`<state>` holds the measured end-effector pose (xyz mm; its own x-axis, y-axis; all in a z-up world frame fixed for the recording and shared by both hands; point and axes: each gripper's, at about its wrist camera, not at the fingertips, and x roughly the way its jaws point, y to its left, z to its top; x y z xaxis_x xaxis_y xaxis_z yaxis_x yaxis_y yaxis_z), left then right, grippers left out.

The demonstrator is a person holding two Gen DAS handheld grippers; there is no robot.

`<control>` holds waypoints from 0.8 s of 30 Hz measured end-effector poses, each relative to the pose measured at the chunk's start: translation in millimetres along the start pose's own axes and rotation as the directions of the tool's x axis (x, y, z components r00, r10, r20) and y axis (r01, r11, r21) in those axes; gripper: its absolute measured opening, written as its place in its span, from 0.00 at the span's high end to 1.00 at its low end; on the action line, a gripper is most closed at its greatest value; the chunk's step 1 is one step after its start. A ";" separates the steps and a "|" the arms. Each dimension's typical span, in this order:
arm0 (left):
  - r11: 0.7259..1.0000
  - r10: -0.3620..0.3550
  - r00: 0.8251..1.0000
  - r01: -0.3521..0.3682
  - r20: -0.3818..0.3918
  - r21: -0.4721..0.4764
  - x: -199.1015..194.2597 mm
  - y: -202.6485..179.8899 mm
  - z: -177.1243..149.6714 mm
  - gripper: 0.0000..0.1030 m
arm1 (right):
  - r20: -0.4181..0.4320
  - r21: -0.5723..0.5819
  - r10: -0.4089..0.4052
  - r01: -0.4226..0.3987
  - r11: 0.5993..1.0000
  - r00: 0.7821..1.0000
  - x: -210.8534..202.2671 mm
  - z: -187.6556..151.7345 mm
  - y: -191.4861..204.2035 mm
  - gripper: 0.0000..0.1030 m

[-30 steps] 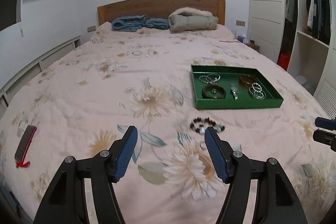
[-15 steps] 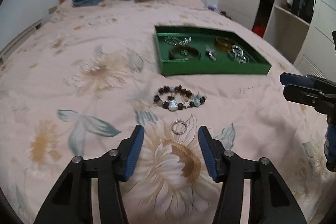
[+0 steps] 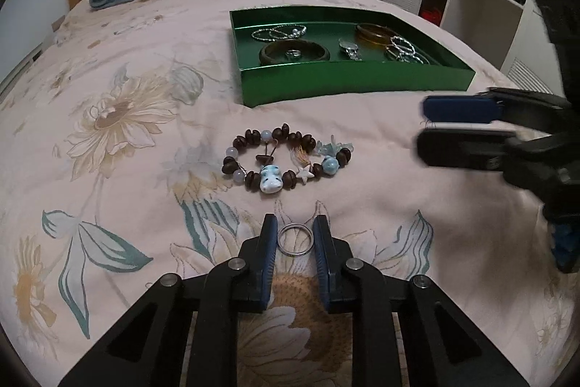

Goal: Organize jewelry
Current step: 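Grasp the silver ring with the left tool while the right tool grasps the beaded bracelet, then carry the ring and beaded bracelet into the green tray and open both tools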

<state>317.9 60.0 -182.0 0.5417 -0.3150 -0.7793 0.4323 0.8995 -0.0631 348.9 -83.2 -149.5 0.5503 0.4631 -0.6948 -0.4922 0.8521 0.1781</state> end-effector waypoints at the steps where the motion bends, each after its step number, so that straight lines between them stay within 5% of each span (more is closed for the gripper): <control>1: 1.000 0.002 1.000 -0.002 0.007 -0.008 -1.1 2.0 -0.2 0.81 | -0.007 -0.008 0.007 -0.007 1.000 1.000 5.6 2.1 1.5 0.52; 5: 0.999 0.010 0.999 -0.008 0.035 -0.054 -8.8 12.0 -3.1 0.81 | -0.046 -0.032 0.033 -0.035 0.999 0.998 30.3 11.5 9.7 0.63; 16: 0.981 0.028 0.996 -0.011 0.085 -0.193 -24.7 45.8 -8.5 0.81 | -0.175 -0.166 0.022 -0.051 0.985 0.984 86.9 20.8 34.7 0.63; 17: 0.980 0.033 0.996 -0.015 0.086 -0.199 -25.7 46.7 -8.6 0.81 | -0.179 -0.169 0.016 -0.047 0.984 0.984 89.1 21.9 34.9 0.65; 19: 0.978 0.042 0.995 -0.023 0.090 -0.208 -28.6 47.0 -7.0 0.81 | -0.179 -0.188 -0.009 -0.026 0.982 0.984 90.6 23.0 36.2 0.89; 24: 0.978 0.041 0.992 -0.016 0.116 -0.210 -43.6 43.4 3.3 0.81 | -0.142 -0.182 -0.025 -0.001 0.983 0.990 72.3 19.9 38.3 0.90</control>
<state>315.4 111.7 -148.7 0.6392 -0.3105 -0.7036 0.2625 0.9480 -0.1798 383.3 -12.2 -179.1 0.4607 0.4023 -0.7911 -0.6072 0.7930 0.0496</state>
